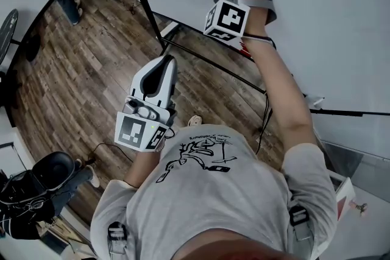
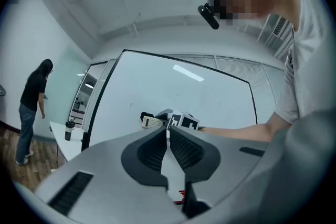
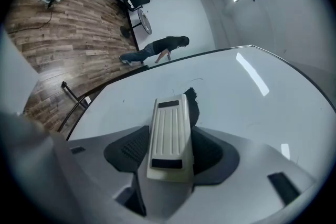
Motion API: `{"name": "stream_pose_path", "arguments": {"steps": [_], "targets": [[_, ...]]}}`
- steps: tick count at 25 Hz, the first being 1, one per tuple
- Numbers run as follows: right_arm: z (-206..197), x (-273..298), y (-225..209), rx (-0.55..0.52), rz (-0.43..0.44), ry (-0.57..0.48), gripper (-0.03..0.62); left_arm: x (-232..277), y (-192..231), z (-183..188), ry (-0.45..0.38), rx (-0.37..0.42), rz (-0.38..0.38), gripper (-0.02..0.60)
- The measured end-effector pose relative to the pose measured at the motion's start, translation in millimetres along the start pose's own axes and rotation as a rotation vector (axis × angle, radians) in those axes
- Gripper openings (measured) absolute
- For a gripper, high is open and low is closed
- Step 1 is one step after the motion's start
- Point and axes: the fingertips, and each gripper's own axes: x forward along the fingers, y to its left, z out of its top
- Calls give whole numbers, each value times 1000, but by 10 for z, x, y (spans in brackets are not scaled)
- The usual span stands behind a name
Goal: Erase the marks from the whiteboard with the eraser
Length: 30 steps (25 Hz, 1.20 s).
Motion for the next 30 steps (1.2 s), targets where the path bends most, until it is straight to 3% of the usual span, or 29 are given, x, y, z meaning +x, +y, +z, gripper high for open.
{"name": "stream_pose_path", "arguments": {"steps": [6, 14, 24, 30], "targets": [[-4, -122, -44, 33, -1, -16, 261, -32, -107, 7, -4, -1, -13, 35], [-132, -570, -373, 153, -89, -40, 261, 17, -170, -19, 7, -6, -35, 35], [-351, -1770, -533, 598, -119, -305, 264, 278, -486, -80, 21, -8, -130, 35], [-649, -2295, -397, 897, -122, -369, 264, 466, -762, -118, 43, -17, -203, 35]]}}
